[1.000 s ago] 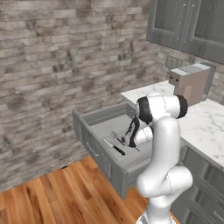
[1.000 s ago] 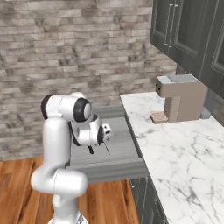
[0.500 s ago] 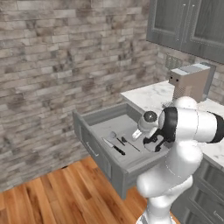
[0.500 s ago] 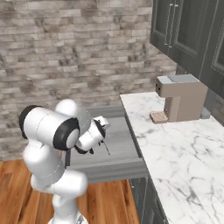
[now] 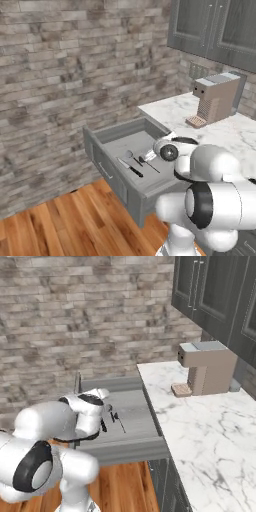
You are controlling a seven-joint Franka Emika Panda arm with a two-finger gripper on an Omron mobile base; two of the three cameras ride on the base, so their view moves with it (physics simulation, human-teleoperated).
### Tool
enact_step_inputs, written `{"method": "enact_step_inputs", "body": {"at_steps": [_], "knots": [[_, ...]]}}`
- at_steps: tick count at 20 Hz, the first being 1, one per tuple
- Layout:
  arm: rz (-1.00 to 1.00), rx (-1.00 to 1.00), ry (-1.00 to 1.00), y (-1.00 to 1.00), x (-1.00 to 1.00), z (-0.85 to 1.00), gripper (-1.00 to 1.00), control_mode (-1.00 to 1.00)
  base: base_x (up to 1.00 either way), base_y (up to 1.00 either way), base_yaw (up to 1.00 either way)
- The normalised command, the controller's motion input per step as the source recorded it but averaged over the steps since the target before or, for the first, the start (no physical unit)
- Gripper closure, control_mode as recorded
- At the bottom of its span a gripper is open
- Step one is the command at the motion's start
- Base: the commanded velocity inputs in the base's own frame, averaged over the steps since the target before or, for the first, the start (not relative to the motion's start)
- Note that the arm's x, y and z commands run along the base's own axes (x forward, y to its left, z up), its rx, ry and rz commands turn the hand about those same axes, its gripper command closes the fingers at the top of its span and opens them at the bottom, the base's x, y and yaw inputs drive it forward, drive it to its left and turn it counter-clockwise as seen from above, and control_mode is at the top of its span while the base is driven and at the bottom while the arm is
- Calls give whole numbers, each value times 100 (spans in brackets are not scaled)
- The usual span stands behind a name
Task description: Pick up the metallic utensils from the counter and place them in the open drawer. Make sure not to pick up any wooden utensils.
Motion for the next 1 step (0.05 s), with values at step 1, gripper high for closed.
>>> {"method": "enact_step_inputs", "body": {"at_steps": [1], "knots": [[-7, 0, -24, 31, -34, 100, -100, -100, 0, 0, 0]]}}
